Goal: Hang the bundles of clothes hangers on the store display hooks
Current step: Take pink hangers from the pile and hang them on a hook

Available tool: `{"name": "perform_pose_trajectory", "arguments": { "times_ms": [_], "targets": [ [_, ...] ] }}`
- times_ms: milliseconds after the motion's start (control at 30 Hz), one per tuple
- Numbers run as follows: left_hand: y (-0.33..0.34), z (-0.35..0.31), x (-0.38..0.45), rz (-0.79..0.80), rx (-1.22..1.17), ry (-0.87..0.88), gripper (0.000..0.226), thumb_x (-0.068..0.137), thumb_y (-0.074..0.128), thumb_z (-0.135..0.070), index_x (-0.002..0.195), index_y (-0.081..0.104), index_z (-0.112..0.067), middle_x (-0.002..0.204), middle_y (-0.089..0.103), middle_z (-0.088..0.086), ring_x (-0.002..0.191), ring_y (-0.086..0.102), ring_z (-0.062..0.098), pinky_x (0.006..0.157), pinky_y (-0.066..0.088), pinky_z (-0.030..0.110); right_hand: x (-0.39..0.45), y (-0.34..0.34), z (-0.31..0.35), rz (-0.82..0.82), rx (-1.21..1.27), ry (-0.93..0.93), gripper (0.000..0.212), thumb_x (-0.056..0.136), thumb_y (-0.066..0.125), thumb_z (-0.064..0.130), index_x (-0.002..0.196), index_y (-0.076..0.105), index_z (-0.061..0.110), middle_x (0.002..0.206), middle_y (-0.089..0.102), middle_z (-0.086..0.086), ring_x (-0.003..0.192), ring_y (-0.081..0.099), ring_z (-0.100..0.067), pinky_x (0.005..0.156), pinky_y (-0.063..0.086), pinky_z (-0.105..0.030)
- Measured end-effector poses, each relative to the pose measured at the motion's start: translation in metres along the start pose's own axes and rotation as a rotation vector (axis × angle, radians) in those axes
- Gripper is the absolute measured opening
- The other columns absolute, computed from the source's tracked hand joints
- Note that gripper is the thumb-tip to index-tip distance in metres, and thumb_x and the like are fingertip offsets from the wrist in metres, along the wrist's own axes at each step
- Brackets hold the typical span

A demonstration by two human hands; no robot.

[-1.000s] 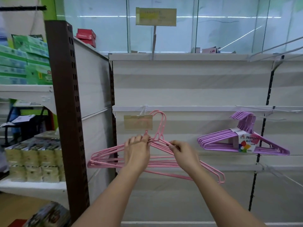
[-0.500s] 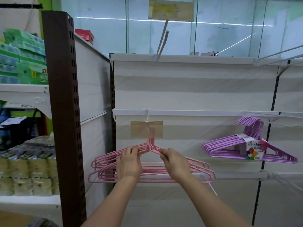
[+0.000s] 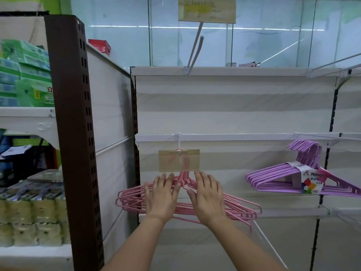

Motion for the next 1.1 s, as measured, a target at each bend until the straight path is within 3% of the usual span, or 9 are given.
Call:
{"name": "perform_pose_trajectory", "arguments": {
  "times_ms": [33, 100, 233, 300, 467, 633, 767, 833, 1100],
  "targets": [
    [0.002, 0.001, 0.001, 0.008, -0.017, 0.003, 0.058, 0.098, 0.012, -0.057, 0.152, 0.014, -0.033, 0.160, 0.013, -0.007, 0.148, 0.007, 0.014, 0.118, -0.003, 0.044, 0.004, 0.005, -0.001, 0.103, 0.007, 0.017, 0.117, 0.062, -0.034, 0.075, 0.152, 0.016, 0.018, 0.157, 0.020, -0.002, 0.144, 0.020, -0.027, 0.117, 0.014, -0.043],
    [0.005, 0.002, 0.004, 0.016, -0.042, 0.019, 0.058, 0.098, 0.014, -0.056, 0.151, 0.017, -0.033, 0.159, 0.018, -0.006, 0.147, 0.012, 0.014, 0.119, 0.003, 0.042, 0.010, 0.010, -0.004, 0.224, -0.001, 0.050, 0.126, 0.048, -0.040, 0.078, 0.153, 0.004, 0.023, 0.161, 0.006, 0.003, 0.146, 0.010, -0.024, 0.119, 0.006, -0.041],
    [0.006, 0.004, 0.012, 0.031, -0.052, 0.053, 0.057, 0.099, 0.016, -0.056, 0.150, 0.022, -0.033, 0.156, 0.026, -0.006, 0.145, 0.021, 0.016, 0.118, 0.014, 0.038, 0.019, 0.017, -0.005, 0.289, -0.004, 0.047, 0.070, 0.095, 0.007, 0.062, 0.153, 0.007, 0.024, 0.160, 0.011, 0.003, 0.142, 0.023, -0.024, 0.118, 0.014, -0.039],
    [0.007, 0.003, 0.014, 0.028, -0.047, 0.060, 0.056, 0.099, 0.017, -0.056, 0.149, 0.025, -0.033, 0.156, 0.028, -0.006, 0.143, 0.023, 0.016, 0.117, 0.017, 0.037, 0.023, 0.020, -0.005, 0.314, 0.009, 0.036, 0.063, 0.100, 0.018, 0.054, 0.153, 0.010, 0.023, 0.159, 0.017, 0.001, 0.140, 0.026, -0.024, 0.116, 0.018, -0.040],
    [0.010, 0.000, 0.020, 0.017, -0.035, 0.040, 0.056, 0.098, 0.016, -0.056, 0.147, 0.030, -0.033, 0.154, 0.030, -0.003, 0.141, 0.026, 0.020, 0.114, 0.021, 0.040, 0.037, 0.026, -0.009, 0.343, 0.071, 0.021, 0.055, 0.102, 0.023, 0.048, 0.149, 0.024, 0.021, 0.149, 0.037, -0.002, 0.132, 0.038, -0.026, 0.110, 0.027, -0.039],
    [0.014, -0.004, 0.019, -0.007, -0.074, 0.020, 0.051, 0.099, 0.017, -0.055, 0.142, 0.036, -0.035, 0.148, 0.038, -0.009, 0.136, 0.031, 0.017, 0.109, 0.024, 0.039, 0.044, 0.029, -0.014, 0.314, 0.030, 0.053, 0.052, 0.100, 0.021, 0.051, 0.146, 0.028, 0.028, 0.148, 0.036, 0.003, 0.134, 0.033, -0.023, 0.112, 0.020, -0.045],
    [0.017, -0.007, 0.017, -0.039, -0.107, -0.018, 0.051, 0.099, 0.019, -0.054, 0.141, 0.038, -0.033, 0.147, 0.040, -0.010, 0.136, 0.032, 0.016, 0.108, 0.023, 0.038, 0.039, 0.029, -0.012, 0.225, 0.092, 0.137, 0.093, 0.068, -0.004, 0.070, 0.143, 0.034, 0.029, 0.148, 0.036, 0.003, 0.136, 0.030, -0.021, 0.114, 0.017, -0.047],
    [0.016, -0.006, 0.014, -0.067, -0.088, -0.028, 0.052, 0.099, 0.019, -0.056, 0.141, 0.038, -0.031, 0.146, 0.041, -0.009, 0.135, 0.033, 0.016, 0.108, 0.024, 0.036, 0.034, 0.028, -0.012, 0.163, 0.120, 0.177, 0.099, 0.063, -0.006, 0.071, 0.141, 0.038, 0.028, 0.145, 0.038, 0.004, 0.135, 0.031, -0.020, 0.114, 0.016, -0.047],
    [0.015, 0.000, 0.005, -0.089, -0.174, -0.037, 0.053, 0.100, 0.022, -0.051, 0.147, 0.030, -0.028, 0.152, 0.033, -0.005, 0.141, 0.026, 0.017, 0.116, 0.015, 0.038, 0.017, 0.020, -0.002, 0.166, 0.138, 0.184, 0.052, 0.100, 0.026, 0.052, 0.145, 0.033, 0.028, 0.146, 0.036, 0.005, 0.137, 0.027, -0.018, 0.117, 0.008, -0.046]
  ]
}}
Point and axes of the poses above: each hand's wrist, its own x-axis towards the middle knuckle, its own y-axis out of the palm, z = x × y, the point moved 4 cm from there along x, towards the middle knuckle
